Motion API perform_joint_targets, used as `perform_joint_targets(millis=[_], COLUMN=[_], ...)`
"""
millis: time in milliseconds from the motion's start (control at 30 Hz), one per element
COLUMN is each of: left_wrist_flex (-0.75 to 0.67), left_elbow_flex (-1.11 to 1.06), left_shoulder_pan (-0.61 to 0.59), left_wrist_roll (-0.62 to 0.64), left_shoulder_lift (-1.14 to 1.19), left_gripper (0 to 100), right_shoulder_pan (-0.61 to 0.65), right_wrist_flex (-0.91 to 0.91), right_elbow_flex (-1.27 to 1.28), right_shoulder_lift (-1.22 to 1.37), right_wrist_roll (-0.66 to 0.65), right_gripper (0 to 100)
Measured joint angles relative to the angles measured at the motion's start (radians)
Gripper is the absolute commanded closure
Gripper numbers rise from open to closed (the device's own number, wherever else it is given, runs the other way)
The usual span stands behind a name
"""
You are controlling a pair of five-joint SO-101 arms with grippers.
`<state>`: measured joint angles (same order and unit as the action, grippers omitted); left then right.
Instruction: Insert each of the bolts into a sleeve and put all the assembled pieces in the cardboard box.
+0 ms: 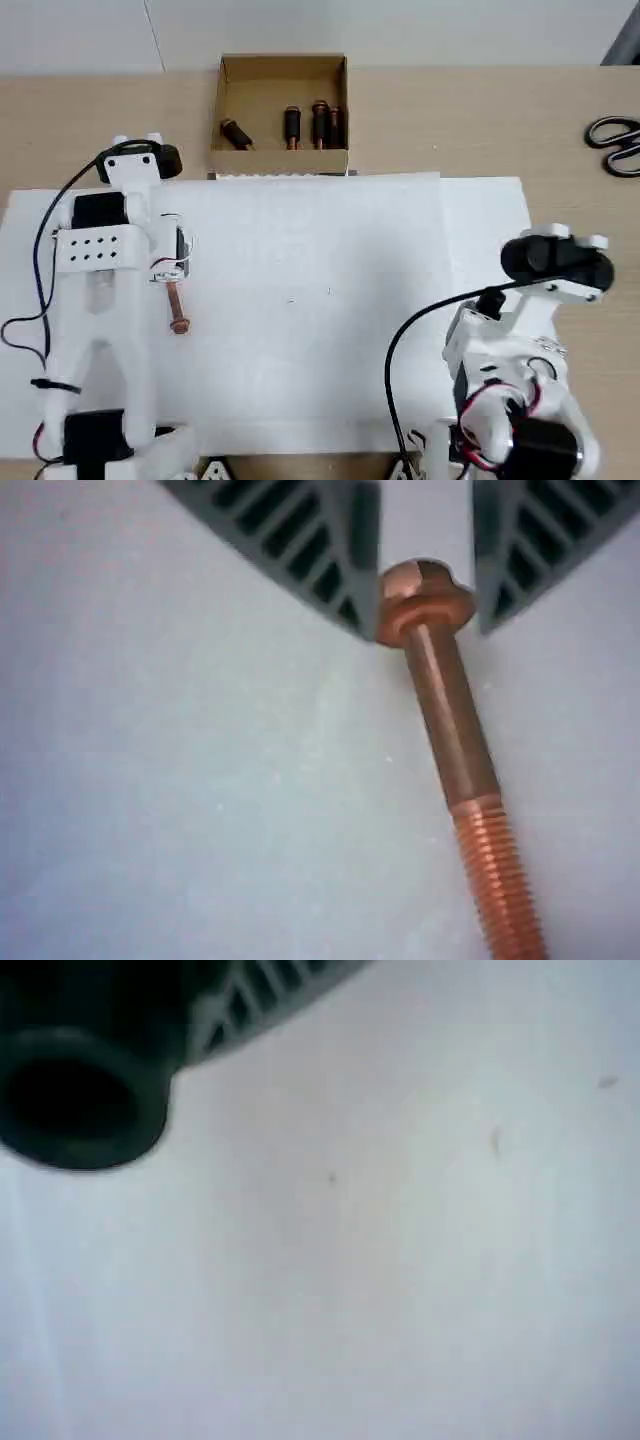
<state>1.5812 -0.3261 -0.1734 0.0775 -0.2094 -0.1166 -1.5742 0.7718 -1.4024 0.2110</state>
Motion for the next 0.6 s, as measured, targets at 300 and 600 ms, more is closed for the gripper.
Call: perform_joint_targets(millis=[300,600], left_wrist_flex=[0.000,-0.020], left_elbow_flex=[0.000,0.000], left_shoulder_pan=[0.000,0.000], left_wrist_roll=[0.000,0.017], left_shoulder_lift=[0.163,0.267], left_gripper=[92,92], right_shoulder_pan=[0.002,0.002], right_wrist_flex=[0.015,0.015], right_elbow_flex=[0.005,0.005], right_shoulder_lift=[-0.046,-0.046], right_wrist_roll=[0.000,0.000], right_gripper=[99.5,99.5])
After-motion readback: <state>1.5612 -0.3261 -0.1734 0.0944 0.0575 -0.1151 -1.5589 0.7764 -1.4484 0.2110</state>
